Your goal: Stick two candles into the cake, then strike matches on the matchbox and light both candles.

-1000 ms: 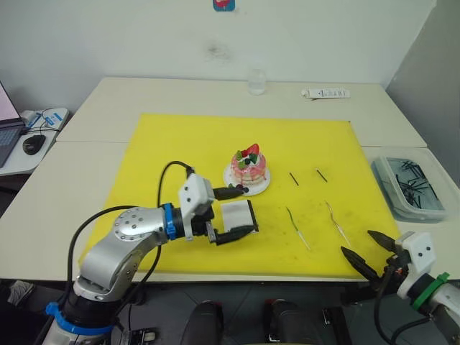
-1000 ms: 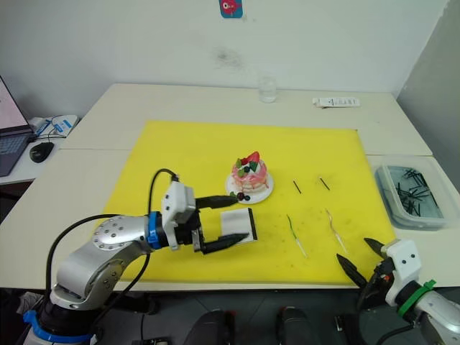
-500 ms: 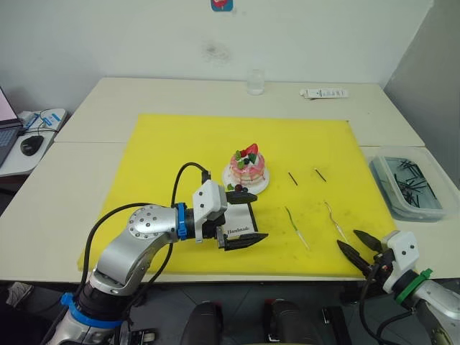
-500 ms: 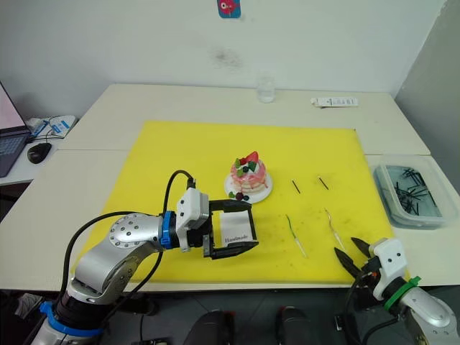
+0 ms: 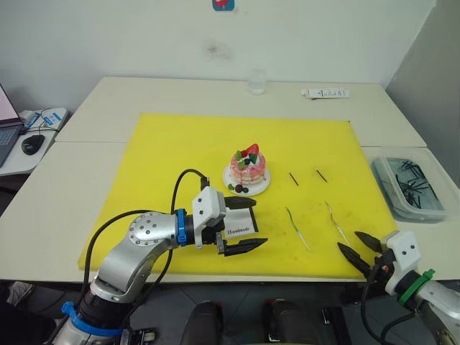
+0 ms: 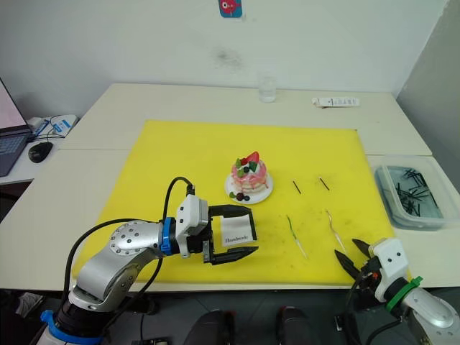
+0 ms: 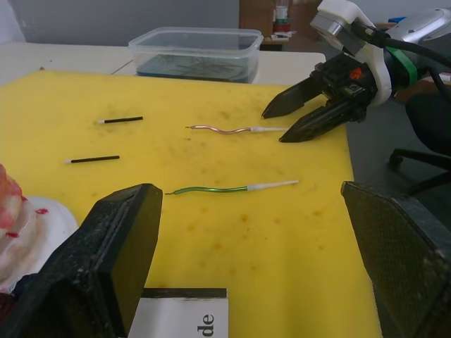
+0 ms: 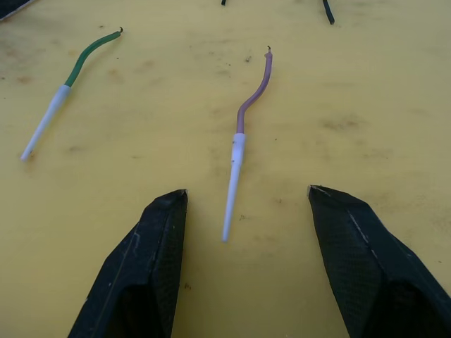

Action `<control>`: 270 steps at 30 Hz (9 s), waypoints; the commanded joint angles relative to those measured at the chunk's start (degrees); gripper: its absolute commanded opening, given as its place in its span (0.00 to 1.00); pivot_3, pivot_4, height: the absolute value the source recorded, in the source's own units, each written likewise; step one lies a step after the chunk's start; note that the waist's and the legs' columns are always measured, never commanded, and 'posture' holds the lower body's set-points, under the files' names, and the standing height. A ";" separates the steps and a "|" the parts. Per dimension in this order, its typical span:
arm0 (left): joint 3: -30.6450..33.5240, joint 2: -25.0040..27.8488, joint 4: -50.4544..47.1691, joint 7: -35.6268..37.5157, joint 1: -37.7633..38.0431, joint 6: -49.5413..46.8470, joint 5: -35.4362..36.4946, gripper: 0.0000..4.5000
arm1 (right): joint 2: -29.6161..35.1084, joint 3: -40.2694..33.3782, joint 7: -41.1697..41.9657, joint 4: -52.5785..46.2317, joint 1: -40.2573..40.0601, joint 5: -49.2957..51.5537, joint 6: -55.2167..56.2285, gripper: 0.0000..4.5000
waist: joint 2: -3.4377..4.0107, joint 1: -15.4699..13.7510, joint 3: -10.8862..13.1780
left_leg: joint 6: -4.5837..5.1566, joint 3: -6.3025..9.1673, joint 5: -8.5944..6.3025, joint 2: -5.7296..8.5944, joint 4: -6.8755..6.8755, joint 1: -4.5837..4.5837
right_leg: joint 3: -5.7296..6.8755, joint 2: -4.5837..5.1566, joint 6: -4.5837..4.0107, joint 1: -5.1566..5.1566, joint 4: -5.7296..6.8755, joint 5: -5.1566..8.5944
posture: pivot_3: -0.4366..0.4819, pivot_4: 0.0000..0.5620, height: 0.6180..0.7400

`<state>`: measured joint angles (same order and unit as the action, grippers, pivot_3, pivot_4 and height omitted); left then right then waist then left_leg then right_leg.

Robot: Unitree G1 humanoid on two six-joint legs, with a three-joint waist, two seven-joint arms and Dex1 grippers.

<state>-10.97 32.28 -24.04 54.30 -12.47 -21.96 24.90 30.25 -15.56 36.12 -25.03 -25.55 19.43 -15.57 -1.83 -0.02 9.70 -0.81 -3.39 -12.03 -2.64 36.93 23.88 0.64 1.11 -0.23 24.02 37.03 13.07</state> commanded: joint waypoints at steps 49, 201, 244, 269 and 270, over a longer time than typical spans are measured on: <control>11.94 -33.14 13.09 -30.66 -19.61 -23.55 32.50 0.67 | 0.25 10.46 -3.35 -11.04 36.05 2.62 -1.39 0.00 | -0.10 0.08 0.07 | 0.03 0.12 0.01 0.17 0.07 0.04 | -0.07 -0.59 0.43 -0.04 0.07 -0.19 | 0.48 0.27 1.00; 11.02 -9.58 40.37 -0.94 -27.61 -2.12 -2.66 0.00 | -7.60 24.63 -11.44 -4.04 56.79 -0.61 -29.60 0.99 | -0.24 0.12 0.19 | 0.02 0.14 0.01 -0.08 0.02 0.29 | -0.03 -0.71 0.20 0.20 0.14 -0.10 | 0.48 0.27 1.00; 11.88 8.59 -4.29 7.94 -6.84 -13.66 10.00 1.00 | 3.85 8.11 -5.36 -12.39 30.49 4.81 -28.45 1.00 | -0.24 0.13 0.20 | 0.01 0.17 0.00 -0.11 -0.03 0.28 | -0.04 -0.27 0.23 0.19 0.15 0.01 | 0.48 0.27 1.00; 2.82 7.12 -1.39 12.90 -3.44 3.38 2.78 1.00 | 9.98 16.40 3.57 -6.26 15.21 -1.87 -16.93 0.56 | -0.21 0.10 0.17 | 0.00 0.13 0.00 -0.06 -0.03 0.04 | -0.04 -0.28 -0.15 0.04 0.06 0.16 | 0.48 0.27 1.00; 2.65 6.96 -1.30 12.69 -3.64 3.37 2.66 1.00 | 9.94 16.53 3.34 -6.16 15.17 -2.20 -16.80 0.48 | -0.21 0.10 0.17 | 0.00 0.13 0.00 -0.06 -0.02 0.03 | -0.03 -0.27 -0.15 0.03 0.07 0.16 | 0.48 0.27 1.00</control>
<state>-8.18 39.69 -24.14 67.51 -15.39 -19.24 27.65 39.69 0.32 39.81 -31.76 -9.74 18.53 -32.36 -2.04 0.08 9.87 -0.81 -3.26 -12.03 -2.69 36.92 23.90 0.60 0.84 -0.36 24.04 37.10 13.22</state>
